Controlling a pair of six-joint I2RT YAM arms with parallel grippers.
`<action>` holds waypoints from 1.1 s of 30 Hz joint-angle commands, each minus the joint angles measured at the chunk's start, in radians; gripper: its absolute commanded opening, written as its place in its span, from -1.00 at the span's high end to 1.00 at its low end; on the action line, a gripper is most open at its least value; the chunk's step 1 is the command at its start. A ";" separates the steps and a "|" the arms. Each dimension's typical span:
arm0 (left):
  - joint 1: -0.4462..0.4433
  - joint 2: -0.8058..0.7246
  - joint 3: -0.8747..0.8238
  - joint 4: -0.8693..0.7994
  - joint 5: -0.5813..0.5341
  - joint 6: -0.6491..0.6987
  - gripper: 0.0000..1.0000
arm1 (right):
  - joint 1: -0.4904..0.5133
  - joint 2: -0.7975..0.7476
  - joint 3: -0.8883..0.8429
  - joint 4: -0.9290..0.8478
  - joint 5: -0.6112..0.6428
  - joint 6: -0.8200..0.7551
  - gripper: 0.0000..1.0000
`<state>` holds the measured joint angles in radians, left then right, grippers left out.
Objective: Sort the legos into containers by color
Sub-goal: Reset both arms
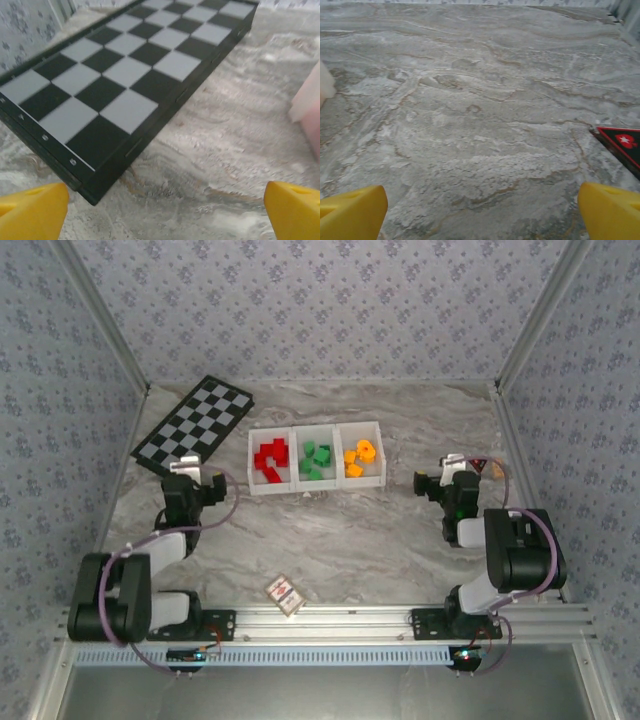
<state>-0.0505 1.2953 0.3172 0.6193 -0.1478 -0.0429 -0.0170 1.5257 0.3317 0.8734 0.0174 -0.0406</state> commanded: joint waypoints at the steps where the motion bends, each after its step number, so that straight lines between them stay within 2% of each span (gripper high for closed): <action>1: 0.019 0.041 0.026 0.140 0.057 0.048 -0.99 | 0.003 0.003 0.025 0.022 0.090 0.022 -0.99; 4: 0.053 0.152 -0.008 0.298 0.101 0.029 -0.99 | 0.006 0.003 0.030 0.012 0.107 0.024 -0.99; 6: 0.054 0.270 -0.042 0.504 0.111 0.035 -0.99 | 0.008 0.004 0.031 0.012 0.110 0.023 -0.99; 7: 0.052 0.254 -0.040 0.497 0.121 0.036 -0.99 | 0.010 0.003 0.031 0.012 0.113 0.022 -0.99; 8: 0.054 0.210 -0.013 0.368 0.121 0.034 -1.00 | 0.013 0.004 0.031 0.010 0.120 0.019 -0.99; 9: 0.054 0.213 0.006 0.324 0.127 0.039 -0.99 | 0.016 0.005 0.033 0.007 0.126 0.017 -0.99; 11: 0.053 0.236 0.008 0.363 0.180 0.061 -0.99 | 0.017 0.005 0.038 0.002 0.130 0.016 -0.99; 17: 0.073 0.240 0.098 0.193 0.142 0.019 -0.99 | 0.015 0.005 0.042 -0.010 0.112 0.019 -0.99; 27: 0.072 0.239 0.095 0.194 0.123 0.017 -0.99 | 0.006 0.008 0.050 -0.034 0.082 0.028 -0.99; 33: 0.047 0.237 0.086 0.211 0.071 0.031 -0.99 | 0.006 0.007 0.050 -0.024 0.075 0.011 -0.99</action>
<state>0.0036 1.5337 0.4000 0.8146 -0.0525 -0.0185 -0.0086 1.5261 0.3607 0.8490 0.1089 -0.0341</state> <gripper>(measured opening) 0.997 0.996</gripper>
